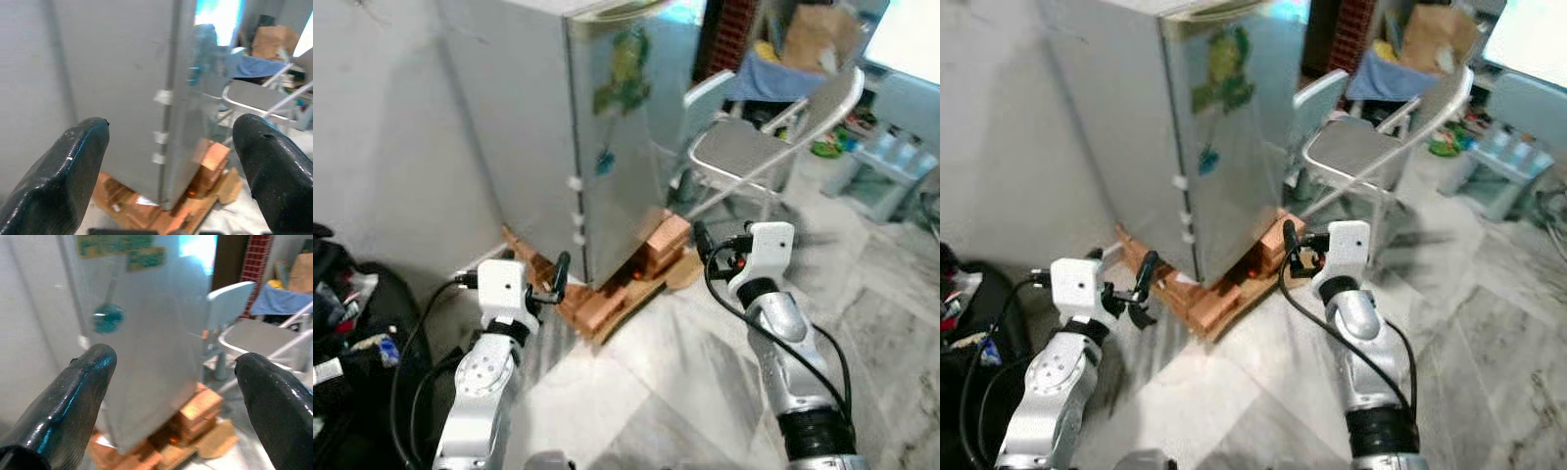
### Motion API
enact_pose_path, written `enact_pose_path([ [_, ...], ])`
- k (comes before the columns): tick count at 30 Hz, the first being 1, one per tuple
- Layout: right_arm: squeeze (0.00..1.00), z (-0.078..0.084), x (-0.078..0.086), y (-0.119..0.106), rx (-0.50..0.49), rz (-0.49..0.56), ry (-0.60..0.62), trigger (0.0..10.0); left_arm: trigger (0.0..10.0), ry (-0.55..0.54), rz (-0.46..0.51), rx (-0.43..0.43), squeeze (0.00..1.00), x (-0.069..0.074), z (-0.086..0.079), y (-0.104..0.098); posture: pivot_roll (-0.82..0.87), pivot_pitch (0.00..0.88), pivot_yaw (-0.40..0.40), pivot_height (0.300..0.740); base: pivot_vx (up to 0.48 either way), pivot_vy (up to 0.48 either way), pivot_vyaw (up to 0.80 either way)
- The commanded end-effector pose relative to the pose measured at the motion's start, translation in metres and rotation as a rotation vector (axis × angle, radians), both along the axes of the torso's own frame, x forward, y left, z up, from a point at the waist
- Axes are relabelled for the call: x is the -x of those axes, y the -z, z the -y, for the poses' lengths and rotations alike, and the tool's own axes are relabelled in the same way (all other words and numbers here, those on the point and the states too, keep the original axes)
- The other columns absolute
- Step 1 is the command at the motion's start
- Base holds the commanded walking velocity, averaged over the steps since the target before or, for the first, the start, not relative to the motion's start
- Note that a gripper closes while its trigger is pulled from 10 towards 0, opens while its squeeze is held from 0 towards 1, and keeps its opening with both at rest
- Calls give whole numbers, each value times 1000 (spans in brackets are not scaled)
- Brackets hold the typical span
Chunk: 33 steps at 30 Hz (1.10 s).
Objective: Restocking fridge
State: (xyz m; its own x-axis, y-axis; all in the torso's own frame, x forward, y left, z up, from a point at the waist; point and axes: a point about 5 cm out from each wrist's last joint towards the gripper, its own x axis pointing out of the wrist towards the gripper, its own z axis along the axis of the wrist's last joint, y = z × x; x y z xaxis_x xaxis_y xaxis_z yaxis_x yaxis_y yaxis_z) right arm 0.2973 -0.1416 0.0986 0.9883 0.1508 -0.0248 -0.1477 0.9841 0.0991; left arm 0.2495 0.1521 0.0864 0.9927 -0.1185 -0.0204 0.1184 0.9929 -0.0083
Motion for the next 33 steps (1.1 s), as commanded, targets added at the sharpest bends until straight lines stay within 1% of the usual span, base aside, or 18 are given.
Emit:
enact_pose_path([
  [1,0,-1,-1,-4,8,17,-6,10000,10000,12,7,1,0,-2,1,-2,109,0,-38,740,300,375,0],
  [7,0,0,-5,-7,12,21,-5,10000,10000,24,19,-4,0,-3,2,-4,115,0,-42,740,299,374,-510],
  [12,0,-1,-6,-7,13,24,-4,10000,10000,54,22,-11,0,1,6,-4,117,0,-38,740,351,321,-800],
  [19,0,-2,-5,-6,13,22,-3,10000,10000,64,25,-8,0,0,8,-5,114,0,-35,740,425,0,-800],
  [29,0,-3,-5,-6,13,22,-5,10000,10000,74,12,-2,0,1,10,-3,118,0,-38,740,0,0,-800],
  [33,0,-4,-5,-5,14,22,-9,10000,10000,28,19,-14,0,-1,4,-4,118,0,-38,740,0,0,-138],
])
